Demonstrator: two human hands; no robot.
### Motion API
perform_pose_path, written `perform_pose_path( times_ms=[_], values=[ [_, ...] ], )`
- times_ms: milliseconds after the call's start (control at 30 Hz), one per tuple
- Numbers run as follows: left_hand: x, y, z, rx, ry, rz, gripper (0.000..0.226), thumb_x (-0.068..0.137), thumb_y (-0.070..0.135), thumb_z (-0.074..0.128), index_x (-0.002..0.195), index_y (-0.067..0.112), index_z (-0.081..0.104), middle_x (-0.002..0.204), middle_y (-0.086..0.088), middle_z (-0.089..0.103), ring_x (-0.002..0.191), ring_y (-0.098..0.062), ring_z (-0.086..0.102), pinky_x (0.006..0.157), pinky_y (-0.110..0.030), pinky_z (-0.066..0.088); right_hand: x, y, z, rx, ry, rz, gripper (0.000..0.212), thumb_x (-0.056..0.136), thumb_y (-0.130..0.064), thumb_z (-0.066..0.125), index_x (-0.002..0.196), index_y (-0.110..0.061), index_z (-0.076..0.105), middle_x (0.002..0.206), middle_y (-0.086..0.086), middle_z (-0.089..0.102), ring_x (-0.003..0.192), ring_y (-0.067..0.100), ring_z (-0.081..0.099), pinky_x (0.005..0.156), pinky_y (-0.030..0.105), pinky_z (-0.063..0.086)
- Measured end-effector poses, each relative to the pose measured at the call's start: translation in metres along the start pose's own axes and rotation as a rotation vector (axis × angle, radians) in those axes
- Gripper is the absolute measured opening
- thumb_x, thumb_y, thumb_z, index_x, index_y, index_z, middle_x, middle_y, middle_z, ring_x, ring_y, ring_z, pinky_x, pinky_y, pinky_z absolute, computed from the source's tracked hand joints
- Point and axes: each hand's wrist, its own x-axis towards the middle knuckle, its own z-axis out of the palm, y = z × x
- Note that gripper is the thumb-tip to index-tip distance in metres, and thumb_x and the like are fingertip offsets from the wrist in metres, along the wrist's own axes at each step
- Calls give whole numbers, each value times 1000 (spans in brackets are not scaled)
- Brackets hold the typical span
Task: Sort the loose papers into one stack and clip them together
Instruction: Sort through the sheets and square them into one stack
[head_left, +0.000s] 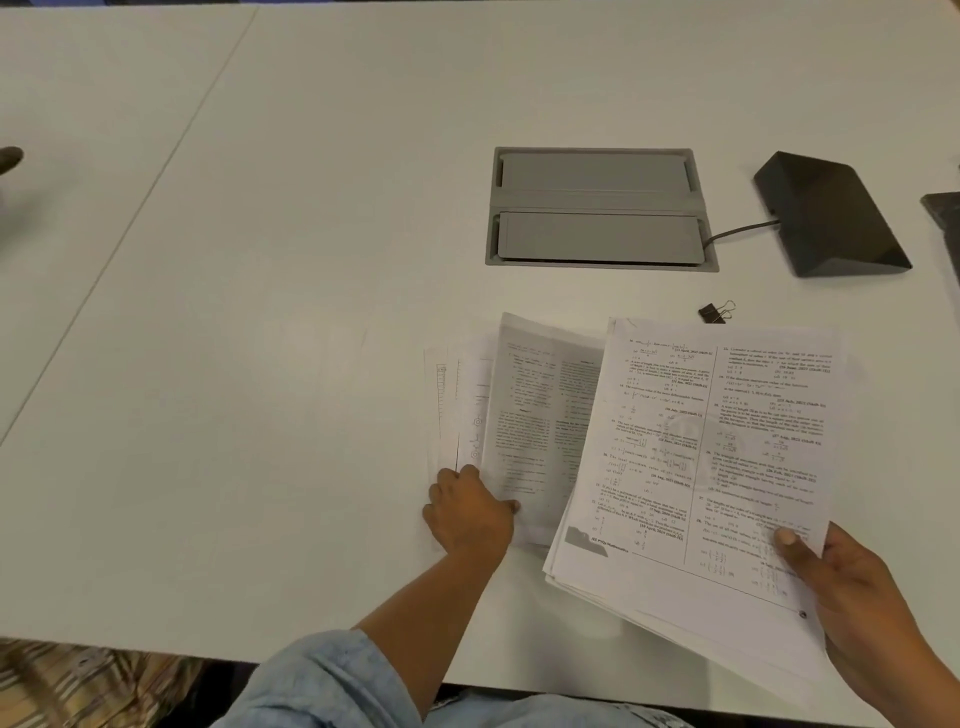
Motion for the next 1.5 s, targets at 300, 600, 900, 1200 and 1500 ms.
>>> perform_pose_path(
  times_ms=[300, 600, 900, 1200, 1500],
  values=[
    [-11, -3, 8, -104, 58, -16, 60, 73, 36, 83, 122, 18, 55, 131, -7, 51, 121, -26, 48, 104, -36, 42, 0, 2, 11, -13, -17, -7, 28, 83, -20, 58, 109, -23, 67, 103, -9, 78, 89, 9, 75, 66, 20, 59],
    [-9, 5, -2, -31, 54, -16, 63, 72, 38, 84, 124, 19, 54, 127, -7, 51, 117, -24, 49, 99, -34, 41, 3, 3, 3, -31, -25, -23, 25, 94, -11, 54, 112, -21, 67, 107, -5, 77, 93, 14, 75, 72, 26, 61],
    [-7, 3, -8, -387, -53, 16, 21, 89, 22, 70, 108, 14, 69, 108, 1, 72, 91, -21, 70, 64, -24, 52, 4, 6, -2, -23, 1, -17, 26, 97, -7, 50, 111, -20, 68, 107, -3, 77, 92, 15, 75, 80, 34, 58],
    [-11, -5, -17, -588, -58, -66, 50, 77, 15, 83, 106, 19, 41, 105, -3, 63, 89, -24, 66, 71, -28, 60, 3, 2, 2, -25, -15, -16, 26, 98, -6, 49, 111, -20, 67, 104, -5, 78, 89, 12, 75, 74, 27, 61],
    [-2, -6, -19, -724, -259, -101, 18, 102, 19, 50, 100, 11, 66, 87, 2, 68, 91, -26, 68, 78, -33, 57, 6, 2, 3, -33, -14, -21, 26, 98, -6, 49, 112, -19, 67, 107, -5, 77, 92, 14, 75, 78, 29, 60]
  ],
)
